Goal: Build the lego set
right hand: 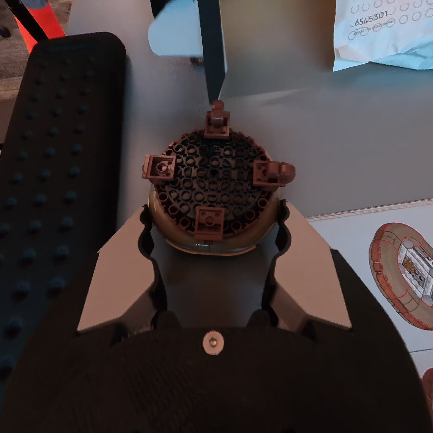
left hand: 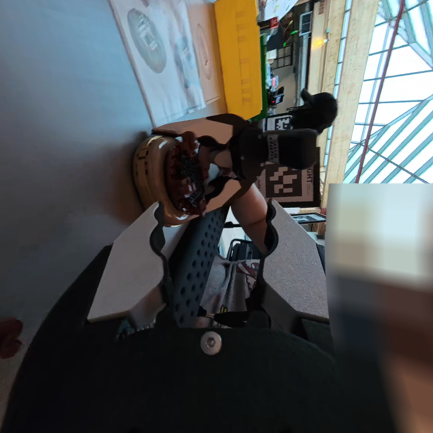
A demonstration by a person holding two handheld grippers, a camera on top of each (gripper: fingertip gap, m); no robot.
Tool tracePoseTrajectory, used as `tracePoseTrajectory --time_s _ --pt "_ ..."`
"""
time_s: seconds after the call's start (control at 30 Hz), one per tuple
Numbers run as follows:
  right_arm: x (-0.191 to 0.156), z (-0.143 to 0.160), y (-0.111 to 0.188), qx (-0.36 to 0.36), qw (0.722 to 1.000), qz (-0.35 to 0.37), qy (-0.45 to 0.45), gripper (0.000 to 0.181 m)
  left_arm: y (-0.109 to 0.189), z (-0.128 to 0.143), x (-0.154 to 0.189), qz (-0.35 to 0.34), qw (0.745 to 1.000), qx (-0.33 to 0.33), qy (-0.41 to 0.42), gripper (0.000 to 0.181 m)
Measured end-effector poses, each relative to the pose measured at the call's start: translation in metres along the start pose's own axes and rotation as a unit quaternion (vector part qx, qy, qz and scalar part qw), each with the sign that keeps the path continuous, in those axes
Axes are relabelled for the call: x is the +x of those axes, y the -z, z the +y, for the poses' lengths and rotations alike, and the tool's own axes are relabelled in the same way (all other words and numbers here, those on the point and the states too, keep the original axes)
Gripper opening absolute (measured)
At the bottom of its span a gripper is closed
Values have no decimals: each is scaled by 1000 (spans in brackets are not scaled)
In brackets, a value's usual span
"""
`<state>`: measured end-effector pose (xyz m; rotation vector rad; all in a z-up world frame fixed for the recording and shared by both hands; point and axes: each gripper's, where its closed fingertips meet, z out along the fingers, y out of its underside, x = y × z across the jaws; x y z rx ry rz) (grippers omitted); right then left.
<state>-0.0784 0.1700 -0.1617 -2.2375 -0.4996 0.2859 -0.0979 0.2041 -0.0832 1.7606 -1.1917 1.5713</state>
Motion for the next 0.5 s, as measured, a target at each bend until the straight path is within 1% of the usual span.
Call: tracePoseTrajectory --time_s 0.07,0.13,0.23,0.27,0.3,0.33,0.37,0.4,0.47,0.5 --pt "0 2 1 -12 1000 8 7 107 8 -3 16 16 999 19 -20 86" --pt "-5 2 5 -10 1000 -1 8 118 18 -7 36 39 997 44 -50 86" --pt "-7 -9 25 29 1000 0 -11 116 35 -9 60 62 991 84 -88 86" --pt "-6 -19 37 53 998 5 -15 103 41 -9 64 64 988 96 -98 86" --pt "-5 -36 51 86 996 16 -14 84 45 -8 68 64 986 108 -107 86" --pt "-4 -55 64 113 993 27 -12 53 49 -8 70 65 984 119 -115 86" --pt "-3 -71 71 118 992 33 -16 42 52 -7 72 70 982 128 -120 86" --pt "-3 -78 67 87 995 37 -29 40 55 -7 75 82 980 135 -121 86" --pt "-6 -65 46 -47 997 33 -43 36 58 -7 80 106 976 144 -121 85" --pt "-8 -58 36 -98 994 31 -38 31 58 -8 80 111 975 148 -121 84"
